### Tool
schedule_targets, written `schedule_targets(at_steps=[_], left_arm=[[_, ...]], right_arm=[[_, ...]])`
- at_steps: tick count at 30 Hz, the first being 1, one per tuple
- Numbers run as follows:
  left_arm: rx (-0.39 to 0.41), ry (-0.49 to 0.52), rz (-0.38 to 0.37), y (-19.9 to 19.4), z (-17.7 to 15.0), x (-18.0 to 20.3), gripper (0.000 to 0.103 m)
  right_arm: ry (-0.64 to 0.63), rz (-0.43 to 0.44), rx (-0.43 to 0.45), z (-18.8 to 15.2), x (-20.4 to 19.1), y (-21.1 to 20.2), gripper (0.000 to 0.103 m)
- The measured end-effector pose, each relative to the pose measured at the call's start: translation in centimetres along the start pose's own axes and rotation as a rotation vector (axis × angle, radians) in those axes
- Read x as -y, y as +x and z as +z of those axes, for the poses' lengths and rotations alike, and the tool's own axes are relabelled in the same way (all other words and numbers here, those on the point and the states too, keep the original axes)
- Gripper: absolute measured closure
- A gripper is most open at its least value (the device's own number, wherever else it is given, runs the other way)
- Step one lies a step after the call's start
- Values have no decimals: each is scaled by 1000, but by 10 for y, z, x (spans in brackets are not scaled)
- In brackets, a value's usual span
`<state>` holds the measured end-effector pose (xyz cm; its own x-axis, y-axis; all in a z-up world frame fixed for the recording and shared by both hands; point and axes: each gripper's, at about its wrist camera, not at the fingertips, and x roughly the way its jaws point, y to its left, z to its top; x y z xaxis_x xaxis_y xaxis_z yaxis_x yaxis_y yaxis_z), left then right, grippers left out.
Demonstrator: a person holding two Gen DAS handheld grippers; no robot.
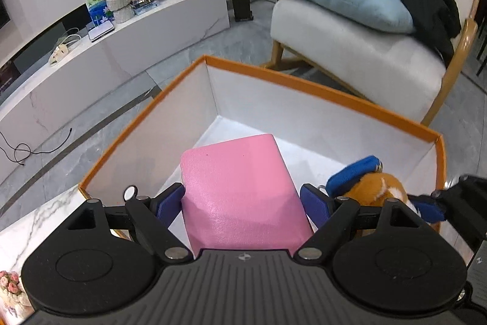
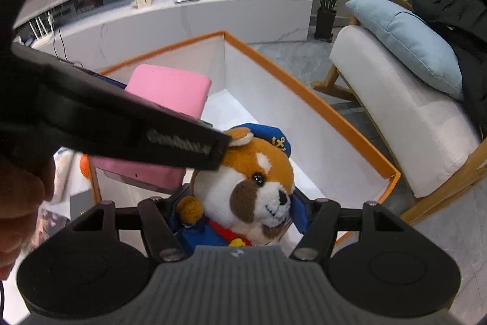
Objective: Organize objects
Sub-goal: 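Lift and carry pink wallet and plush dog over the orange box with both tools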
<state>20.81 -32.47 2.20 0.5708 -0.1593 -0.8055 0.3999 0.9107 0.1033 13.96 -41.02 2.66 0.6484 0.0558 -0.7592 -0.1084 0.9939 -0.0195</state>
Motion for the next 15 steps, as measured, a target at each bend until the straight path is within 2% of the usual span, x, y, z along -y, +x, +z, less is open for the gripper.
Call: schedule_targets(at_steps=[11, 15], left_arm=[[-115, 56, -21, 15, -16, 2, 6], [-135, 35, -38, 17, -24, -2, 6]], right_arm=[[-76, 16, -122, -8, -11, 18, 36], [-125, 13, -150, -9, -15, 22, 36]])
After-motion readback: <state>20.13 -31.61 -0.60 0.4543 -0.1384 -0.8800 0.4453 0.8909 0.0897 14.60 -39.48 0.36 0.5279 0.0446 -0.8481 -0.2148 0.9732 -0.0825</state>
